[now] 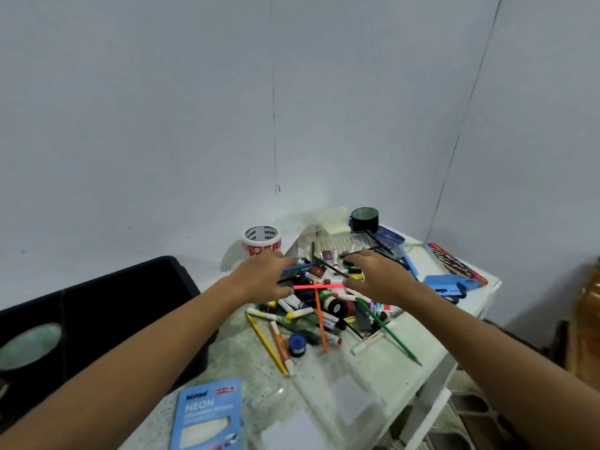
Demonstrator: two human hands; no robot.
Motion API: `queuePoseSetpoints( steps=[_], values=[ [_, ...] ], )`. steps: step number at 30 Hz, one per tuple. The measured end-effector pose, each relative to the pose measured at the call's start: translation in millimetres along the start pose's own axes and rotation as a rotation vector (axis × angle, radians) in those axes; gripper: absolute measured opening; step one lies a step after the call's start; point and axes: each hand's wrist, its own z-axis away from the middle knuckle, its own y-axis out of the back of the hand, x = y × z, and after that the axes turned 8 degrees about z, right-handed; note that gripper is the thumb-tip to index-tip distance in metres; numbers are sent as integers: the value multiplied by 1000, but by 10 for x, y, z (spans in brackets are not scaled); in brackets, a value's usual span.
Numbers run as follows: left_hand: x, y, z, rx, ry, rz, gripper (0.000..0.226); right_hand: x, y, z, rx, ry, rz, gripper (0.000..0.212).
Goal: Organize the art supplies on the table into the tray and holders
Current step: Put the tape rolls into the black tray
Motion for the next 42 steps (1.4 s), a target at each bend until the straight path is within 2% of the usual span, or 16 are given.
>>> queuePoseSetpoints(
  steps=[9, 20, 23, 27, 30, 37, 42],
  values=[
    [169, -30, -333, 30, 72, 8, 55, 489, -38, -147, 24, 43, -38, 56],
    [-457, 101, -1058, 60, 194, -32, 63, 1095, -189, -1118, 30, 45, -98, 56],
    [-717, 87, -1204, 12, 226, -44, 72, 1322, -264, -1461, 21, 45, -97, 55],
    [-971, 57, -1273, -58, 260, -29, 102, 1601, -386, -1876, 54, 30, -115, 48],
    [-1123, -33, -1287, -92, 267, 9, 110, 1818, -517, -2160, 64, 6, -121, 48],
    [-1141, -133, -1334, -49, 300, -46, 116, 2204, -804, -2696, 19, 45, 7, 56],
    [-1125, -223, -1363, -43, 362, -53, 105, 2342, -966, -3007, -92, 131, 82, 68]
  ],
)
